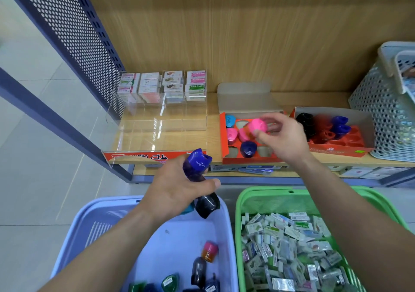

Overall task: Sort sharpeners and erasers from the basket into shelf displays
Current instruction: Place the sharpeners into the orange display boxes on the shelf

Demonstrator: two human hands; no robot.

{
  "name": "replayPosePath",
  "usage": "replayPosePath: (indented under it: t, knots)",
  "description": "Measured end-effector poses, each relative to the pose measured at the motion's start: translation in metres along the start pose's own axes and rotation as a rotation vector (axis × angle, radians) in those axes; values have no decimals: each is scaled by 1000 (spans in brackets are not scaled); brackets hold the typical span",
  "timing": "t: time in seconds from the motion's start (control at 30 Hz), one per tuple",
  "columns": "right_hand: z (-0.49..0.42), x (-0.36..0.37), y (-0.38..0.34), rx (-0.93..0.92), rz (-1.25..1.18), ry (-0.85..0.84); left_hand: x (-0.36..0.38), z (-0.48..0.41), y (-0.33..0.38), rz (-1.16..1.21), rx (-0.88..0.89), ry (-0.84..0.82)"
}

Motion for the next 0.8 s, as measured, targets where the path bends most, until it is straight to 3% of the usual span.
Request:
replayPosePath:
  t: [0.1,0.3,0.63,0.73,0.8]
  knots:
    - [-10,-16,25,46,104,60,8,-3,2,-19,-6,-8]
    - [-27,16,51,96,230,-65,20,-10,4,-45,-18,-4]
    - [-23,14,31,23,442,-178,24,-17,8,46,-2,32]
    - [14,2,-22,-150,271,-82,16,-18,10,116,10,74]
    - [47,21,-59,-195,-44,-277,8,-17,12,183,18,109]
Point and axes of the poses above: each hand's wrist, its own z-axis away from the middle knuckle, its own x-axis out of the palm, y = z × x, the point moved 8 cm from there along -z, towards the middle knuckle, and after that the axes turned 8 degrees about -y, right-handed, at the moved point
